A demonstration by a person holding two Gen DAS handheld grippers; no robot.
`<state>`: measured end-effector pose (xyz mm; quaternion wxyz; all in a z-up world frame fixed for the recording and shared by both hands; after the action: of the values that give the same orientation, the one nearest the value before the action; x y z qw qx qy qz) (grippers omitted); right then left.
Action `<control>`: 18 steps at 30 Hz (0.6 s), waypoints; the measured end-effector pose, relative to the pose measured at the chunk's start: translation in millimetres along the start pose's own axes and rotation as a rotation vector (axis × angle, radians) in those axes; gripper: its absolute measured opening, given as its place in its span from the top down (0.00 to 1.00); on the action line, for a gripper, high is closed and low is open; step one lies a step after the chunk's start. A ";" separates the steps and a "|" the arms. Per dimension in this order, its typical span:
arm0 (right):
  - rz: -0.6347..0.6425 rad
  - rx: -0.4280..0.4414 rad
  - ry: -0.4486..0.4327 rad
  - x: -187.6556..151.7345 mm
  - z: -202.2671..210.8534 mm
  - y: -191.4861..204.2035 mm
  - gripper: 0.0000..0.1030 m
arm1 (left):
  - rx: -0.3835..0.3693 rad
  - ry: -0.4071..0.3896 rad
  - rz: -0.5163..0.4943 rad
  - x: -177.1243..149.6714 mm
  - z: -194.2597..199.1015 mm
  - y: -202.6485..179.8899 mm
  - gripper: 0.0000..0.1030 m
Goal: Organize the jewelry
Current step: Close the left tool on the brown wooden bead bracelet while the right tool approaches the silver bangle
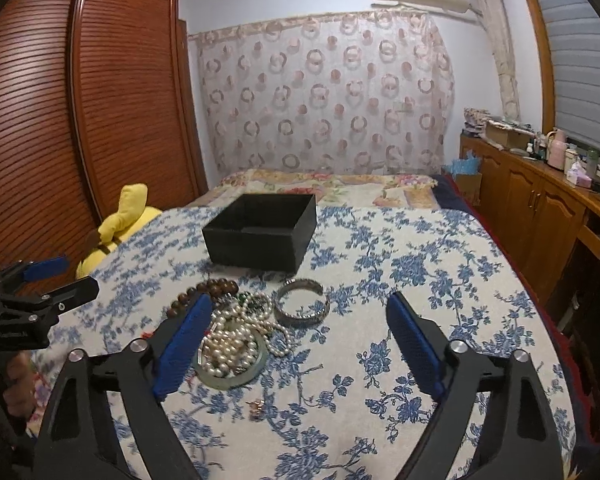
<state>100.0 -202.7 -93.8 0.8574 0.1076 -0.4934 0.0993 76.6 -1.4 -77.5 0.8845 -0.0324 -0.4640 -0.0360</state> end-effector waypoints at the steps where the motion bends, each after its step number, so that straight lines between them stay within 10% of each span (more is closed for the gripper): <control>1: 0.003 0.005 0.011 -1.8 -4.1 -1.1 0.19 | -0.003 0.008 -0.001 -1.3 -3.3 0.4 0.06; 12: 0.048 0.047 0.128 -21.4 -45.2 -2.4 0.43 | -0.123 0.093 -0.018 -10.4 -39.0 -10.6 0.08; 18: 0.068 0.074 0.180 -35.4 -59.0 4.2 0.43 | -0.225 0.144 -0.034 -10.3 -60.2 -23.3 0.33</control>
<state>130.0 -184.3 -153.1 0.8899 0.1131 -0.4136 0.1556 117.8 -29.7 -119.6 0.9056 -0.1207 -0.3927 -0.1048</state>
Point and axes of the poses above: each gripper's, at about its wrist camera, not at the fingertips, and z roughly against the way its jaws point, y to its left, x to its top, the point moved 6 cm from there along -z, roughly the way its jaws point
